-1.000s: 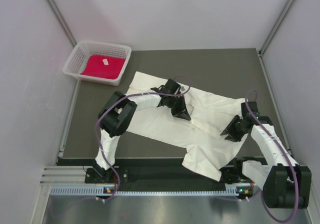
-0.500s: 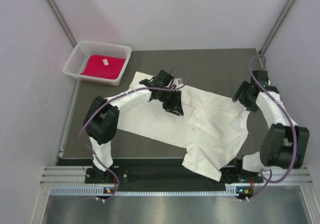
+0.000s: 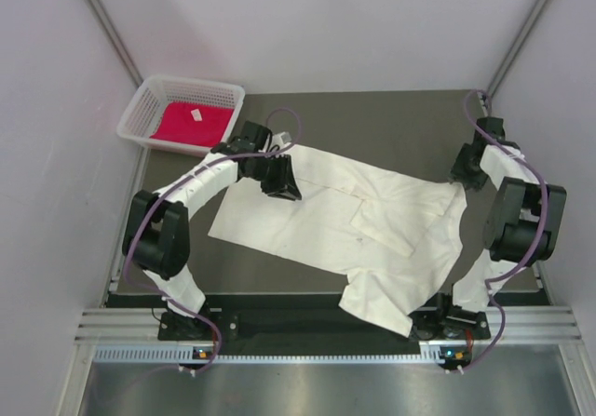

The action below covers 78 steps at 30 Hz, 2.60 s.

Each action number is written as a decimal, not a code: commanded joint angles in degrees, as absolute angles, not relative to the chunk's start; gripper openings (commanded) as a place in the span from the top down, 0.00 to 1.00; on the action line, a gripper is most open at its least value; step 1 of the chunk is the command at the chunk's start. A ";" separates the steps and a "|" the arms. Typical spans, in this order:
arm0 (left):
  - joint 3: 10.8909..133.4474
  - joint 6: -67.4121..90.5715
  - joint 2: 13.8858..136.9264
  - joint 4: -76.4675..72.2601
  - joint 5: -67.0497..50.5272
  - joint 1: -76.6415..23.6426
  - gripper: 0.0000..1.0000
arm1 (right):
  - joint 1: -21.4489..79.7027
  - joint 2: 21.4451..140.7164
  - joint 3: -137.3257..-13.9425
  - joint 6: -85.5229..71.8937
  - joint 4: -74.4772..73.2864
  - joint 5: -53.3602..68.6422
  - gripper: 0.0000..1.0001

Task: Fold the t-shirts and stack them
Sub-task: Fold the tshirt

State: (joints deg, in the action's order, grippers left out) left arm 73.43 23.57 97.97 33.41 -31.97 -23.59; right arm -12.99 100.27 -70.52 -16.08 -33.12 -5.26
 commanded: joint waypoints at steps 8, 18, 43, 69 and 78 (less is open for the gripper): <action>74.18 22.59 96.15 33.22 -35.51 -21.89 0.72 | -14.50 103.45 -72.51 -11.78 -31.91 -5.89 0.53; 75.67 23.64 97.73 33.84 -34.11 -21.36 0.76 | -15.12 109.25 -77.52 -13.25 -32.35 -13.14 1.00; 68.47 32.70 85.79 36.65 -18.02 -20.21 0.76 | -14.15 133.24 -115.04 -11.95 -23.91 -14.42 1.00; 106.60 -1.23 125.49 23.47 -4.65 -13.80 0.44 | -13.27 129.73 -110.39 -11.42 -24.00 -12.13 1.00; 112.15 -2.90 132.10 22.86 -11.23 -11.43 0.43 | -14.15 130.25 -109.86 -10.28 -23.91 -11.61 1.00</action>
State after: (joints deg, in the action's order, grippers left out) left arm 110.32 -0.93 132.22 26.30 -7.09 -11.62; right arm -13.69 133.62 -110.13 -10.98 -25.74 -12.25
